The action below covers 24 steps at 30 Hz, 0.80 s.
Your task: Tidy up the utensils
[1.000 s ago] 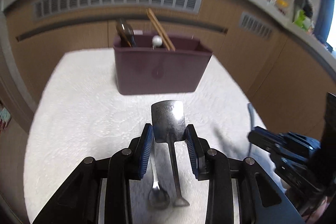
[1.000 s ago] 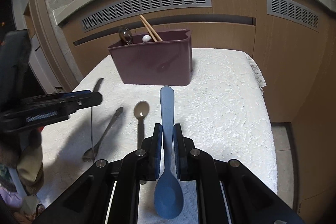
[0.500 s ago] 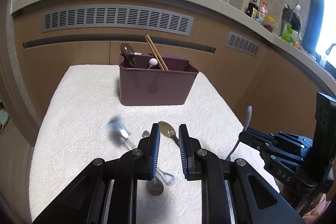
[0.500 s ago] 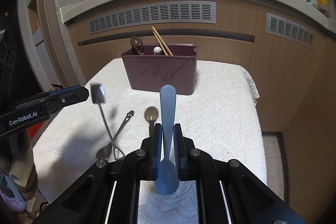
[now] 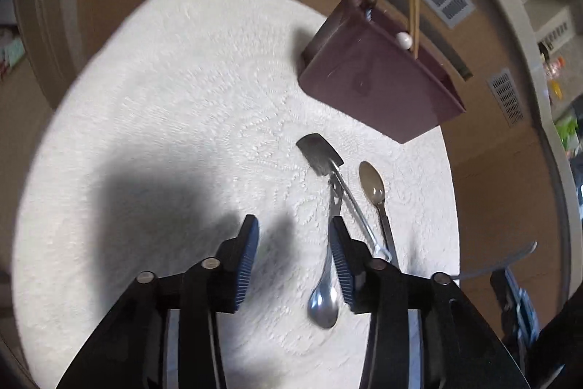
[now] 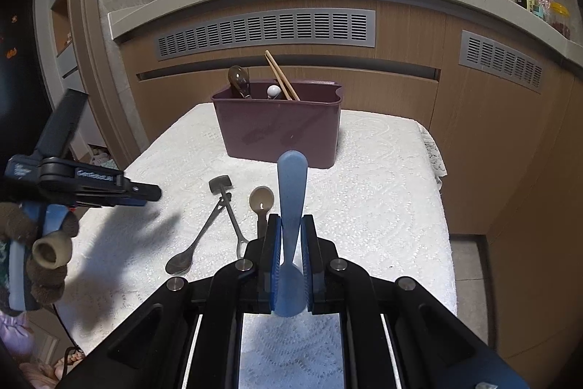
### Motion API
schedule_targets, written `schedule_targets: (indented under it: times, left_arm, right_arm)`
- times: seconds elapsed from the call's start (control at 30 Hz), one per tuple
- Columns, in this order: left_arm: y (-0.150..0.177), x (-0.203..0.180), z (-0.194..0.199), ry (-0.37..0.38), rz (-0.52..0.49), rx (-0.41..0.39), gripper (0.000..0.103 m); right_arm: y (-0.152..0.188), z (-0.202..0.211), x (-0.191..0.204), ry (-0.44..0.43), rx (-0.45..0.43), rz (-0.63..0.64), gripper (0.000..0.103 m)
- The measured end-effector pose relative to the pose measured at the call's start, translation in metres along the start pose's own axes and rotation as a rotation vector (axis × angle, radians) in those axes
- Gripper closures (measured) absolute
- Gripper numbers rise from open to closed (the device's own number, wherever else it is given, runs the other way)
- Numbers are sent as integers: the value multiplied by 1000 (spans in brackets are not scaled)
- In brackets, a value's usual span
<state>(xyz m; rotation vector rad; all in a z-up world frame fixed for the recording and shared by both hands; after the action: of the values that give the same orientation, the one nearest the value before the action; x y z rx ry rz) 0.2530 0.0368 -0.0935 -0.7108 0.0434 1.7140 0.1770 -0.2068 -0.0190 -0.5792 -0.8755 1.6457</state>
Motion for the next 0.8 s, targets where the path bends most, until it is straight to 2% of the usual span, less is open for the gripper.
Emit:
schedule_targets:
  times: [0.1, 0.17, 0.23, 0.4, 0.57, 0.63, 0.7, 0.8]
  left_arm:
    - [-17, -5, -30, 44, 66, 81, 54]
    - [-30, -11, -50, 28, 104, 122, 54]
    - [-44, -22, -61, -42, 83, 125, 53]
    - [-62, -53, -83, -200, -43, 142, 53]
    - [-49, -83, -96, -338, -248, 80, 53]
    - [-40, -89, -95, -370, -318, 23, 57]
    - [-29, -93, -93, -368, -378, -37, 61]
    - [-7, -92, -76, -319, -451, -115, 76]
  right_arm:
    - [2, -5, -4, -2, 12, -10, 93]
    - [2, -6, -7, 0, 15, -17, 93]
    - [2, -5, -9, 1, 9, -20, 93]
    - [3, -10, -17, 13, 7, -18, 93]
    - [8, -22, -28, 38, 47, -30, 90]
    - [11, -30, -34, 46, 76, -46, 69]
    - [13, -43, -43, 57, 115, -78, 58]
    - [11, -62, -51, 65, 166, -93, 57]
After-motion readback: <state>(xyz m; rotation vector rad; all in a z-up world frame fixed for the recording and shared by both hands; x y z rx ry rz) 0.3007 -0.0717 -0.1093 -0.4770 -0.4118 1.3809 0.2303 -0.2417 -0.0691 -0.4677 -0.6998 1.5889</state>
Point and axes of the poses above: each gripper's, at about its wrist camera, not at the fingertips, and z roughly against the way its jaws point, x to its left, y to its underside, the point moved 3 cm from there along -z, roughly the way its jaws point, and after that the axes turned 1 degree about -z, right-handed, at the moved point
